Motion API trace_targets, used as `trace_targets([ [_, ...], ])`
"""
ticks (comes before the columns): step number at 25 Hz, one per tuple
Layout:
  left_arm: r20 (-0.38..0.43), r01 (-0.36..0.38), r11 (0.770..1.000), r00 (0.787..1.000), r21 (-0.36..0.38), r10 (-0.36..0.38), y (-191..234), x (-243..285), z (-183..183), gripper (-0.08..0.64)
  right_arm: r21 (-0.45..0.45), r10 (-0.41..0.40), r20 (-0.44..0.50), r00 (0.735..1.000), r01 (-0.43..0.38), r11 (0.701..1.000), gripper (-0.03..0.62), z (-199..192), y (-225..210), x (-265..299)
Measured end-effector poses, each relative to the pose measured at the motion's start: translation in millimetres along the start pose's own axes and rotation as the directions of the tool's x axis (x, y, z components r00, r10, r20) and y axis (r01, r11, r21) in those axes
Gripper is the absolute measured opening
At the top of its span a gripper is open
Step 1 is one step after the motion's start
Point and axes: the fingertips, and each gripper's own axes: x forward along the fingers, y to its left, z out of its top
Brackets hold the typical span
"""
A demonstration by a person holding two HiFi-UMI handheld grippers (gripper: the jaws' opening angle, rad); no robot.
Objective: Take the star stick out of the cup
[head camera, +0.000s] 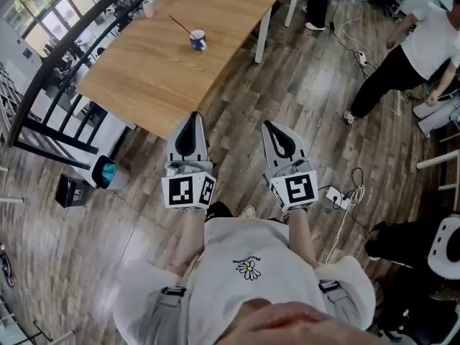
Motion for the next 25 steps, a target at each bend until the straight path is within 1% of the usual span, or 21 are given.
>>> trace_targets([
  [3, -0.018, -0.017, 1.000, 1.000, -0.002, 0.016, -15.6, 3.7, -17.6, 0.017, -0.059, 0.080, -0.063, 0.995, -0.084, 0.995, 0.008, -16.1, -5.7, -5.2],
  [5, -0.031, -0.026, 1.000, 0.999, -0.002, 0.026, -21.5, 3.7, -25.0, 0.017, -0.073, 0.110, -0.086, 0.990, -0.116, 0.991, 0.008, -22.9, -8.7, -6.1],
  [8, -0.034, -0.042, 0.999, 0.999, 0.002, 0.042, -22.5, 10.6, -29.2, 0.017, -0.029, 0.107, -0.054, 0.993, -0.109, 0.994, 0.009, -27.2, -20.1, -2.6],
  [11, -0.032, -0.053, 0.999, 0.998, 0.007, 0.053, -20.9, 25.8, -36.5, 0.017, -0.004, 0.127, -0.060, 0.990, -0.128, 0.992, 0.008, -41.1, -31.7, 7.5],
  [14, -0.029, -0.049, 0.999, 0.998, 0.019, 0.049, -20.2, 44.5, -49.3, 0.017, 0.010, 0.143, -0.066, 0.988, -0.143, 0.990, 0.008, -60.3, -42.8, 22.2],
  [15, -0.029, -0.048, 0.999, 0.998, 0.022, 0.048, -18.6, 50.9, -55.7, 0.017, 0.001, 0.152, -0.071, 0.986, -0.153, 0.988, 0.008, -67.5, -44.7, 28.2],
  [17, -0.039, -0.044, 0.998, 0.998, 0.039, 0.046, -12.3, 65.5, -73.0, 0.017, -0.057, 0.166, -0.106, 0.980, -0.172, 0.983, 0.008, -87.4, -48.1, 44.4],
  [19, -0.062, -0.035, 0.994, 0.997, 0.103, 0.041, -4.1, 85.9, -91.8, 0.017, -0.132, 0.160, -0.170, 0.972, -0.184, 0.974, 0.009, -110.8, -55.8, 66.8],
  [20, -0.071, -0.028, 0.990, 0.997, 0.140, 0.039, 0.3, 98.6, -98.7, 0.017, -0.154, 0.159, -0.196, 0.968, -0.190, 0.969, 0.008, -118.6, -61.0, 79.2],
  [21, -0.073, -0.024, 0.986, 0.997, 0.163, 0.037, 5.2, 113.2, -102.7, 0.017, -0.158, 0.160, -0.209, 0.965, -0.195, 0.968, 0.008, -123.3, -66.9, 92.4],
  [23, -0.059, -0.027, 0.988, 0.998, 0.152, 0.036, 16.9, 148.4, -102.4, 0.017, -0.154, 0.171, -0.214, 0.962, -0.206, 0.966, 0.008, -124.2, -82.5, 124.2],
  [25, -0.034, -0.029, 0.991, 0.999, 0.134, 0.034, 29.7, 193.4, -94.7, 0.017, -0.192, 0.178, -0.211, 0.961, -0.219, 0.957, 0.008, -118.8, -105.9, 169.4],
])
